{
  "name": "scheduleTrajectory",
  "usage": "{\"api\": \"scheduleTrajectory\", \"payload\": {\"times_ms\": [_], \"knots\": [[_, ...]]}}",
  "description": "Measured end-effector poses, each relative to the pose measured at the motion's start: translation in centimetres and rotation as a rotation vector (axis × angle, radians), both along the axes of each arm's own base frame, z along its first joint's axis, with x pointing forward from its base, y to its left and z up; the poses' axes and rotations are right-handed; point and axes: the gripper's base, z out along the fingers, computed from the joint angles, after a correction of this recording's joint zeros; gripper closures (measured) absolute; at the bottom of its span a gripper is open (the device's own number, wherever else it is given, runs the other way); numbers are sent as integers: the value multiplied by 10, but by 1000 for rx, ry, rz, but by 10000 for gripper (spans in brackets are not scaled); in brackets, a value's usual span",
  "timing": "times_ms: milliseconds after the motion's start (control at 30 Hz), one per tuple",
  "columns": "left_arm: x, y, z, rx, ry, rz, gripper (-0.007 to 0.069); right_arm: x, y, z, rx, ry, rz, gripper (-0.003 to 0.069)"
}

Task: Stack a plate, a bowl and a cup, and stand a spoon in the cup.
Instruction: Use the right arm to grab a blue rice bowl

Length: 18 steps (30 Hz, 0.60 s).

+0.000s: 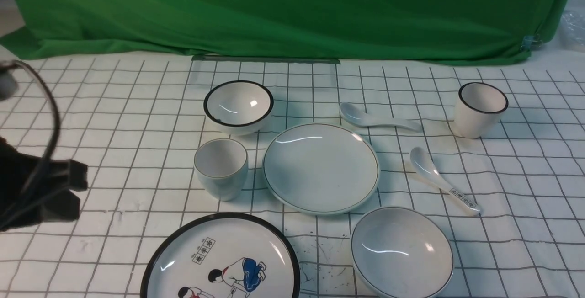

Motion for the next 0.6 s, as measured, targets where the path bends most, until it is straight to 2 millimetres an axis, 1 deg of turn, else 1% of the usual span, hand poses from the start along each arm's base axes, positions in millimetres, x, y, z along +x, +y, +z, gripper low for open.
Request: {"api": "scheduleTrajectory", "payload": {"times_ms": [33,67,100,133,167,200,233,267,300,333,367,400,433,467,500,533,567,600], "knots": [[6,0,-6,4,31,-5,622,4,2,9,-44,71,35,622],[9,0,-9,5,47,-8,622,7,3,11,-72,110,54,622],[13,0,-15,12,70,-18,622,21,8,18,-148,269,121,622],[16,0,-17,15,81,-23,622,29,11,19,-190,349,160,622],[18,0,-20,17,89,-28,622,41,15,21,-222,429,195,620],[20,0,-22,22,92,-38,622,60,20,19,-252,529,228,610],[21,0,-23,26,91,-46,622,72,24,22,-269,563,248,592],[21,0,-23,26,90,-45,622,75,24,22,-271,573,251,586],[22,0,-23,28,90,-52,622,98,32,19,-303,643,288,526],[22,0,-23,29,88,-54,622,109,36,17,-314,674,303,482],[22,0,-23,29,87,-56,622,126,43,12,-329,718,325,404],[22,0,-23,30,87,-57,622,137,48,8,-341,742,343,347],[22,0,-23,31,86,-59,622,151,56,1,-360,770,371,263],[22,0,-23,31,86,-61,622,161,62,-4,-369,787,386,212],[22,0,-23,31,86,-61,622,163,64,-6,-371,791,389,201],[22,0,-23,31,86,-61,622,180,75,-20,-388,828,413,123],[22,0,-23,31,86,-61,622,191,81,-29,-392,856,422,102],[22,0,-23,31,86,-61,622,192,82,-27,-392,850,423,99]]}}
